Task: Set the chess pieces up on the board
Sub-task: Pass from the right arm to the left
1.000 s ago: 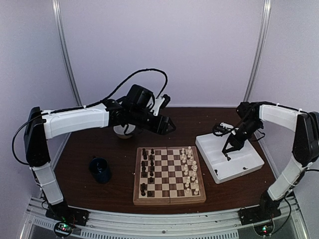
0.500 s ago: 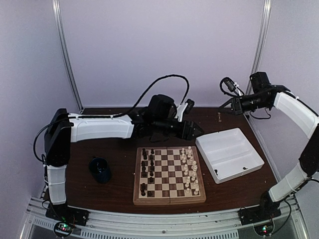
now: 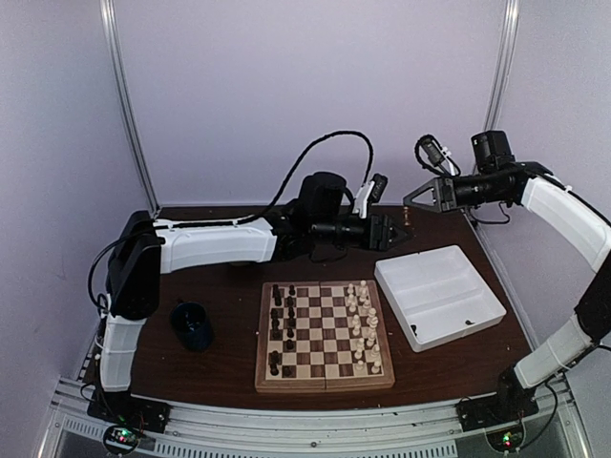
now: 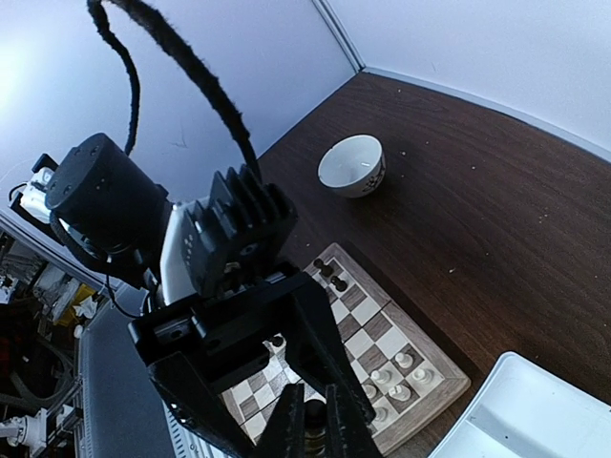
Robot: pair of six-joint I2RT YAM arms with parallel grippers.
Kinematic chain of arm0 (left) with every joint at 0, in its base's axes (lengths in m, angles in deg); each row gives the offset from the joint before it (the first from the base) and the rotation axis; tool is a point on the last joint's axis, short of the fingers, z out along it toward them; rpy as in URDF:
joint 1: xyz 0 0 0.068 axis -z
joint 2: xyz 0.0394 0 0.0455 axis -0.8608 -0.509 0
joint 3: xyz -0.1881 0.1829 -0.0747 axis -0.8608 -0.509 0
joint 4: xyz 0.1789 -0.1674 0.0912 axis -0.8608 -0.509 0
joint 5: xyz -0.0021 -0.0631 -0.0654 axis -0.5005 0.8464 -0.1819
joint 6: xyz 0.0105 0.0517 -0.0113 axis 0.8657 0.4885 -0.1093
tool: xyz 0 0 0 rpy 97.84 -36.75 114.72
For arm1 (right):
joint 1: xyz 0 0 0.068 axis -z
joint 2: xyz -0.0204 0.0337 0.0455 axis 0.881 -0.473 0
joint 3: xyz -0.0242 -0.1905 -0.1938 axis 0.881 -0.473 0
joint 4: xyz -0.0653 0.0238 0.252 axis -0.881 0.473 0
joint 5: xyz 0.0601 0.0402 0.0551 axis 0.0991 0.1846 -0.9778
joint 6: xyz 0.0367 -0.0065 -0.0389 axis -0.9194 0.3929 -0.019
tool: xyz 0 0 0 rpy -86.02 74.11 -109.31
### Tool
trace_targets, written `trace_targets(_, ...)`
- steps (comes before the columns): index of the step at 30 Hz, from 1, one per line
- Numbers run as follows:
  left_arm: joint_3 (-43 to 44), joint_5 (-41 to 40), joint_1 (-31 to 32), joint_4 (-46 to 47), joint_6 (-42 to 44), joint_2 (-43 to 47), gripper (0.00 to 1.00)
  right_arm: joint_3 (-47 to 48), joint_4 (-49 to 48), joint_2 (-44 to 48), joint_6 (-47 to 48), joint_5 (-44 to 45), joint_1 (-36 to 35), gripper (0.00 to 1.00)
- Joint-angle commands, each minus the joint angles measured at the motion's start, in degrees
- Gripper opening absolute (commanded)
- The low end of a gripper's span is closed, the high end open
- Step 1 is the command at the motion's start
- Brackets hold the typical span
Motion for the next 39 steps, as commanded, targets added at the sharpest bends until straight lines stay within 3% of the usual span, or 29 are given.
trace_targets(1, 2.56, 2.38, 0.05, 3.63, -1.36, -0.72, 0.56, 1.5, -0.37, 2.41, 0.2, -1.04, -1.73, 0.1)
trace_targets(22, 2.51, 5.22, -0.3, 7.46, -2.49, -0.8, 0.12, 0.54, 1.3, 3.08, 2.43, 0.82, -3.61, 0.11)
trace_targets(25, 2.39, 5.26, -0.48, 6.85, -2.14, -0.8, 0.05, 1.18, 2.91, 2.97, 3.79, 1.05, -3.61, 0.17)
trace_targets(29, 2.59, 5.67, -0.55, 3.25, 1.48, -0.37, 0.02, 9.62, 17.15, 1.14, 15.24, 5.57, -3.61, 0.39)
trace_targets(35, 2.65, 4.97, -0.46, -3.47, 8.6, 0.71, 0.01, 25.31, 40.0, -8.89, 25.75, 7.98, -3.83, 0.42)
trace_targets(39, 2.48, 4.7, -0.46, -5.27, 11.18, 1.66, 0.01, 27.79, 45.89, -12.71, 27.57, 7.98, -4.49, 0.4)
